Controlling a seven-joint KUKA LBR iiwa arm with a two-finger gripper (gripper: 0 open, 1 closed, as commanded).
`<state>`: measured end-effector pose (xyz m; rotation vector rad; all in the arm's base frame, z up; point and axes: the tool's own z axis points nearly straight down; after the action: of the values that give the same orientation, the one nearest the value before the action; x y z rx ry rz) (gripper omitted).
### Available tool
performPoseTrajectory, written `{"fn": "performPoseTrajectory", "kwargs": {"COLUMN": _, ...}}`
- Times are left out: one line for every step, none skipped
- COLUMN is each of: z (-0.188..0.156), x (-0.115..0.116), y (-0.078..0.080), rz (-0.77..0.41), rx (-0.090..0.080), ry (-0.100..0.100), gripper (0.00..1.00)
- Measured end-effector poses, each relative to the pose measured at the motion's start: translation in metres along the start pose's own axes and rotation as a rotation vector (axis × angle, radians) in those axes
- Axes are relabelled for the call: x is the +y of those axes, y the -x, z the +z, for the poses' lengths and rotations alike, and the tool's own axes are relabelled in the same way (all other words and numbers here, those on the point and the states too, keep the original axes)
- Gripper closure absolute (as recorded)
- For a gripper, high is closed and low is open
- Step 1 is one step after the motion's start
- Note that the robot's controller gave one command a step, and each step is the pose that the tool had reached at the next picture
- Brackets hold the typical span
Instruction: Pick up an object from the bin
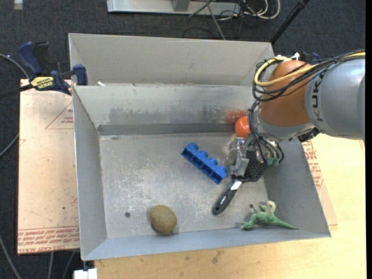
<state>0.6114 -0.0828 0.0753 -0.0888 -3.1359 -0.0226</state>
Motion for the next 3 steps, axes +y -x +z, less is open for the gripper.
{"fn": "performPoseTrajectory", "kwargs": {"z": 0.004, "x": -0.003, "y": -0.001, "rz": -0.001, "rx": -0.008, "ry": -0.007, "gripper": 0.0}}
{"fn": "performPoseTrajectory", "kwargs": {"z": 0.005, "x": -0.004, "y": -0.001, "rz": -0.001, "rx": -0.007, "ry": -0.007, "gripper": 0.0}}
{"fn": "performPoseTrajectory", "kwargs": {"z": 0.006, "x": 0.024, "y": -0.049, "rz": 0.06, "rx": -0.008, "ry": -0.013, "gripper": 0.0}}
